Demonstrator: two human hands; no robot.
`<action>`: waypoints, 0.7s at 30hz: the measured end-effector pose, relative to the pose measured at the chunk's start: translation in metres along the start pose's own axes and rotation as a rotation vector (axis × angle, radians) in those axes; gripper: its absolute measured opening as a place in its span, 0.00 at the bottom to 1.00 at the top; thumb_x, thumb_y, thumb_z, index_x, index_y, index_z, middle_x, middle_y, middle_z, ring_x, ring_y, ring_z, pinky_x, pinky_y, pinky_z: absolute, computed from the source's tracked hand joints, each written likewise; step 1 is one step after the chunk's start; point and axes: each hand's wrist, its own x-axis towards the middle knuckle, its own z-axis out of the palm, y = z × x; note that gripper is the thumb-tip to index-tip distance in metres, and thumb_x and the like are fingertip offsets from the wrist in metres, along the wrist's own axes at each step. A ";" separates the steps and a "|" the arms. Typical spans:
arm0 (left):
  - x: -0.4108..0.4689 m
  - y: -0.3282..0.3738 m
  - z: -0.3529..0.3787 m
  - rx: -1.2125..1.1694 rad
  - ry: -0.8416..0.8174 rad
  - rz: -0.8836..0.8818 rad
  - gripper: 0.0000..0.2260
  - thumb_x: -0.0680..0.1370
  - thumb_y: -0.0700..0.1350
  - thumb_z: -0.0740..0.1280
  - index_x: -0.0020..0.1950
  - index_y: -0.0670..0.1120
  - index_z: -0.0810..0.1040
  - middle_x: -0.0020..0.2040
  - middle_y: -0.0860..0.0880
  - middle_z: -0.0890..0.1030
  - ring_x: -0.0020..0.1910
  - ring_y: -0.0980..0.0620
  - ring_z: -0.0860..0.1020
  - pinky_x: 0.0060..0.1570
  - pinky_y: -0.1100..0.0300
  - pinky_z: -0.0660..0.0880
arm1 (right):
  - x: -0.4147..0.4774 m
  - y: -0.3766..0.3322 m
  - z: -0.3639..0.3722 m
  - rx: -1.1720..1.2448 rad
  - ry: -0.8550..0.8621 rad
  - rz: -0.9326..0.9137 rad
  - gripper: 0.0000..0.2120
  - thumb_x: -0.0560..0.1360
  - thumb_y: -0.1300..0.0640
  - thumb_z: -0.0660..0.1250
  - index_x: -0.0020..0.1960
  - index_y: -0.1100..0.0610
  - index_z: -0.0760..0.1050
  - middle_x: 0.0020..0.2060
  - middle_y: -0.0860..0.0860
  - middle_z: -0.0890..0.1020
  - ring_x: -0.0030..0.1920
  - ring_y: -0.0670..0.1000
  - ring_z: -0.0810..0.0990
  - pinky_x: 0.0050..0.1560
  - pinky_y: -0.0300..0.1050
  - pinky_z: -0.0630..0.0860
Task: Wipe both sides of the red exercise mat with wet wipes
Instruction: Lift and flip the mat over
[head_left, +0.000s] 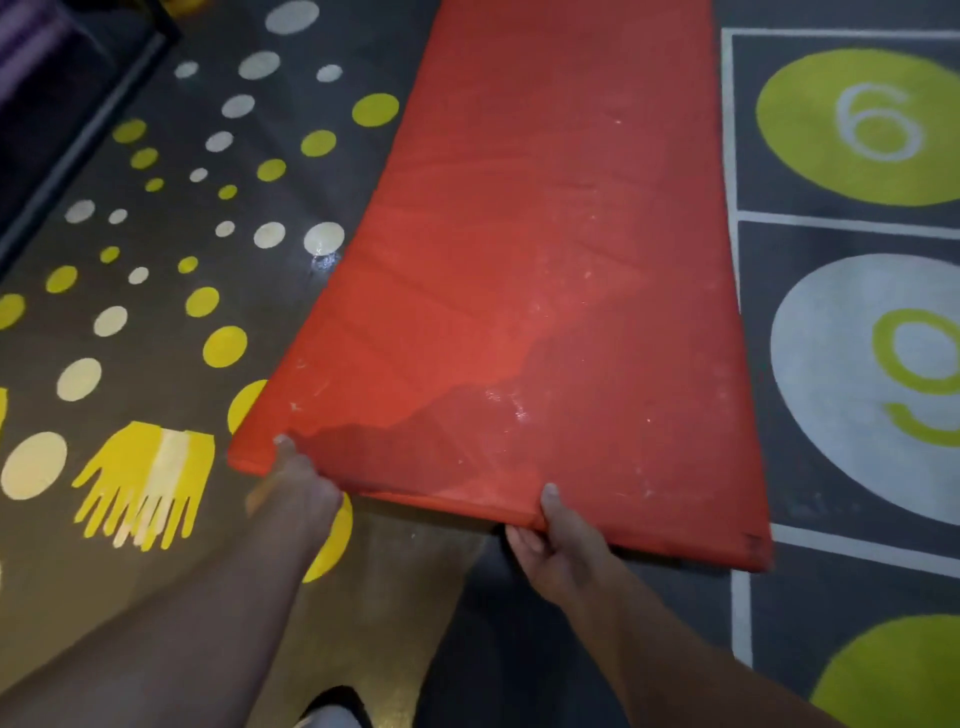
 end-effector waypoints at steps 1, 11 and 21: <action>0.010 0.001 -0.007 -0.062 0.000 -0.024 0.20 0.80 0.56 0.65 0.70 0.49 0.71 0.66 0.50 0.77 0.61 0.47 0.77 0.62 0.43 0.73 | -0.001 0.011 0.006 -0.009 -0.004 0.036 0.09 0.79 0.57 0.68 0.56 0.59 0.73 0.35 0.55 0.78 0.24 0.49 0.76 0.39 0.47 0.79; -0.038 -0.084 0.033 0.021 -0.169 -0.388 0.18 0.79 0.40 0.69 0.68 0.48 0.72 0.69 0.47 0.75 0.67 0.41 0.74 0.62 0.45 0.73 | 0.032 0.005 -0.019 -0.049 0.221 -0.028 0.20 0.78 0.53 0.69 0.69 0.55 0.72 0.58 0.55 0.80 0.42 0.52 0.80 0.44 0.46 0.77; -0.046 -0.114 0.042 0.075 -0.143 -0.314 0.17 0.81 0.38 0.64 0.71 0.45 0.71 0.69 0.44 0.74 0.67 0.40 0.73 0.62 0.43 0.72 | 0.037 -0.004 -0.040 -0.051 0.347 -0.195 0.18 0.77 0.59 0.71 0.65 0.60 0.72 0.61 0.59 0.79 0.57 0.60 0.81 0.24 0.43 0.77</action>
